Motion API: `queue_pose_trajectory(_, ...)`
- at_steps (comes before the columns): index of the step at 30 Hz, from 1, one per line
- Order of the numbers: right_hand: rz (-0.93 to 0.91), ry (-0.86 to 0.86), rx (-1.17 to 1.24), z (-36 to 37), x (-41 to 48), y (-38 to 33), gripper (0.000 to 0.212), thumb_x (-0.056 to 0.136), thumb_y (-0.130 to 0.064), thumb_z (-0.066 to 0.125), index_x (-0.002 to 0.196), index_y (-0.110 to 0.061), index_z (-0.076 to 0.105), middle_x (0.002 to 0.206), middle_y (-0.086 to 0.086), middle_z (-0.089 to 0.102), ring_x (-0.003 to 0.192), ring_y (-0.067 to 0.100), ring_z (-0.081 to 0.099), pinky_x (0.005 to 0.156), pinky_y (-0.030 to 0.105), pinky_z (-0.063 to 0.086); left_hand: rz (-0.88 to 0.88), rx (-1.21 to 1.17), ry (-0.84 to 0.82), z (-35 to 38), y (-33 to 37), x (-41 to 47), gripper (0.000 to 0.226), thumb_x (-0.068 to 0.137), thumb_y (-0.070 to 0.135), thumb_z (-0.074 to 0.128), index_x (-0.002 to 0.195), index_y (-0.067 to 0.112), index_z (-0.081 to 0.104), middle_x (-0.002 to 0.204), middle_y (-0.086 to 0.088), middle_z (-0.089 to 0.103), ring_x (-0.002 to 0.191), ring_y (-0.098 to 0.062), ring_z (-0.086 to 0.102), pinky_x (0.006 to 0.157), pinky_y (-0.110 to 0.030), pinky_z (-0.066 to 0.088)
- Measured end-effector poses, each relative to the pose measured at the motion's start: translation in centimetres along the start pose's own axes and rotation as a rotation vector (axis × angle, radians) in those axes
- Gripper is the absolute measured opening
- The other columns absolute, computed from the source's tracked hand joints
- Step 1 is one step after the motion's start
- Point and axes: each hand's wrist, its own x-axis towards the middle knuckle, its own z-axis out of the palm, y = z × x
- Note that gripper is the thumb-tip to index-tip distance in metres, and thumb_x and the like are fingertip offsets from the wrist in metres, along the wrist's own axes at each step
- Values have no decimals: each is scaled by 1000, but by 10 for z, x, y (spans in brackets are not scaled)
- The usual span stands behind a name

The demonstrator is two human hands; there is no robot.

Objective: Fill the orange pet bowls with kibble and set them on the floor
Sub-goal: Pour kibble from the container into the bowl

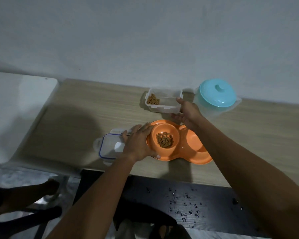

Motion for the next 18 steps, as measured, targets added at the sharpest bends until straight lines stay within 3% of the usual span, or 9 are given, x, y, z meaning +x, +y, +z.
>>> queue_pose_trajectory(3,8,-19,12,7,8,-3,37,101,-26,61,132,-6,58,125,20,68,103,33,72,68,36,64,3,-6,0,1,-3,0,128,45,66,84,153,39,21,163,15,20,150,-15,9,113,-64,5)
queue_pose_trajectory(5,33,-40,18,10,12,-4,35,102,-27,59,132,-7,58,124,21,68,97,33,72,70,37,63,3,-4,4,2,-4,0,128,44,67,84,152,40,22,162,16,20,150,-15,10,113,-63,6)
queue_pose_trajectory(11,30,1,45,14,28,-2,30,104,-24,58,127,-5,61,128,20,66,99,31,71,60,31,64,7,-2,7,3,-6,2,128,45,70,82,153,40,20,163,17,18,150,-13,7,114,-61,4)
queue_pose_trajectory(15,-9,72,39,17,32,2,11,103,-25,61,99,-14,62,114,9,64,113,30,64,74,37,65,6,-4,-2,2,-5,2,128,47,68,83,154,38,19,163,16,17,150,-14,6,114,-63,4)
queue_pose_trajectory(18,-30,79,30,18,32,5,13,103,-28,59,96,-17,60,105,4,62,115,31,63,81,41,64,5,6,-12,1,-3,1,128,49,68,83,155,37,16,164,14,16,150,-15,6,115,-63,3)
